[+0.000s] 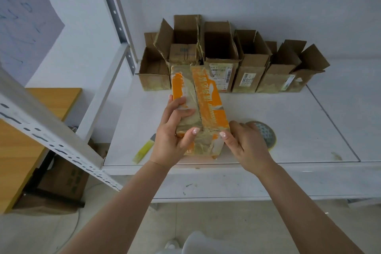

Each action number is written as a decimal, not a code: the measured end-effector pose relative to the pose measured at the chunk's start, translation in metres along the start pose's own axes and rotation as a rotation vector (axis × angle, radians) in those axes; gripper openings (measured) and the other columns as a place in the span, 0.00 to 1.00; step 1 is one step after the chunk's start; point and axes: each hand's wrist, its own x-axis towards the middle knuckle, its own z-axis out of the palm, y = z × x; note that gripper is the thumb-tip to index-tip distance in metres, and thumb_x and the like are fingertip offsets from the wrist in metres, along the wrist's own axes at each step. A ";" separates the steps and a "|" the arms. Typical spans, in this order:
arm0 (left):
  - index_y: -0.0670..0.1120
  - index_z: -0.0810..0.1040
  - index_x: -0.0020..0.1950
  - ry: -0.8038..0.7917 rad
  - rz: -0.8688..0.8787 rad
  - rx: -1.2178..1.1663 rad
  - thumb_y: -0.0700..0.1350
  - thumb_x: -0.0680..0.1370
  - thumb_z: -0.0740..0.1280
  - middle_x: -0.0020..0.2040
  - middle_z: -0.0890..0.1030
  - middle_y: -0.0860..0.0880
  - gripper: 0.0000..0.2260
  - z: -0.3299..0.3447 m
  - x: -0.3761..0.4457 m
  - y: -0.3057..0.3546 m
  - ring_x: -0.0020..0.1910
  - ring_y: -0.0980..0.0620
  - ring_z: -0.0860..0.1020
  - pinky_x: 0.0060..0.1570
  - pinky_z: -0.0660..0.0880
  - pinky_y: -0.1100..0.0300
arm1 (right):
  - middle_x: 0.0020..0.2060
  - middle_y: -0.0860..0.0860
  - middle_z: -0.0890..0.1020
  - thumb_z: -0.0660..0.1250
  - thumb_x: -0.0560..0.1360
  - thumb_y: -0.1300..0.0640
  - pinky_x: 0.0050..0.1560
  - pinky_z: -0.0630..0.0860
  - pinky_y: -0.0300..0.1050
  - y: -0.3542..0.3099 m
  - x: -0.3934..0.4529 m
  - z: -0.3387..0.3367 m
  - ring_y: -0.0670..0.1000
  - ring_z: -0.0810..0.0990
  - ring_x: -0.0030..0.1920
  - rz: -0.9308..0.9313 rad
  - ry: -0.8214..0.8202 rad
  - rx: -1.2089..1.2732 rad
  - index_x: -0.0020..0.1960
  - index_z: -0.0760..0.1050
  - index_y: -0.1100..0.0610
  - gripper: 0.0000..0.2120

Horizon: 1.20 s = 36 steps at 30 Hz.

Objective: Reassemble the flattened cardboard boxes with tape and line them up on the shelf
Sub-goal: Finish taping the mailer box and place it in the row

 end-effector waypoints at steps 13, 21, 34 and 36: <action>0.41 0.74 0.65 -0.101 -0.021 0.007 0.66 0.78 0.52 0.73 0.66 0.42 0.33 -0.007 -0.002 0.003 0.79 0.43 0.53 0.76 0.58 0.57 | 0.71 0.59 0.71 0.53 0.81 0.43 0.64 0.74 0.62 -0.023 0.011 0.005 0.62 0.70 0.70 -0.240 0.125 0.143 0.70 0.69 0.57 0.24; 0.63 0.56 0.76 -0.016 -0.238 -0.106 0.67 0.76 0.61 0.79 0.56 0.57 0.30 -0.027 0.017 0.014 0.75 0.56 0.61 0.62 0.75 0.46 | 0.70 0.45 0.71 0.50 0.62 0.16 0.69 0.69 0.50 -0.023 0.014 -0.005 0.46 0.71 0.69 0.401 0.056 0.742 0.75 0.63 0.47 0.51; 0.53 0.54 0.76 -0.433 -0.626 0.373 0.82 0.46 0.65 0.69 0.71 0.49 0.65 -0.035 0.120 0.077 0.66 0.45 0.73 0.60 0.76 0.47 | 0.56 0.48 0.84 0.46 0.80 0.36 0.69 0.69 0.51 -0.044 0.039 -0.039 0.46 0.79 0.62 0.271 0.197 1.013 0.57 0.83 0.52 0.31; 0.48 0.41 0.79 -0.418 -0.563 0.617 0.82 0.46 0.65 0.76 0.59 0.42 0.72 -0.032 0.128 0.085 0.74 0.38 0.61 0.68 0.65 0.41 | 0.51 0.51 0.86 0.48 0.80 0.39 0.69 0.67 0.53 -0.045 0.038 -0.043 0.49 0.82 0.58 0.262 0.219 1.042 0.56 0.83 0.55 0.30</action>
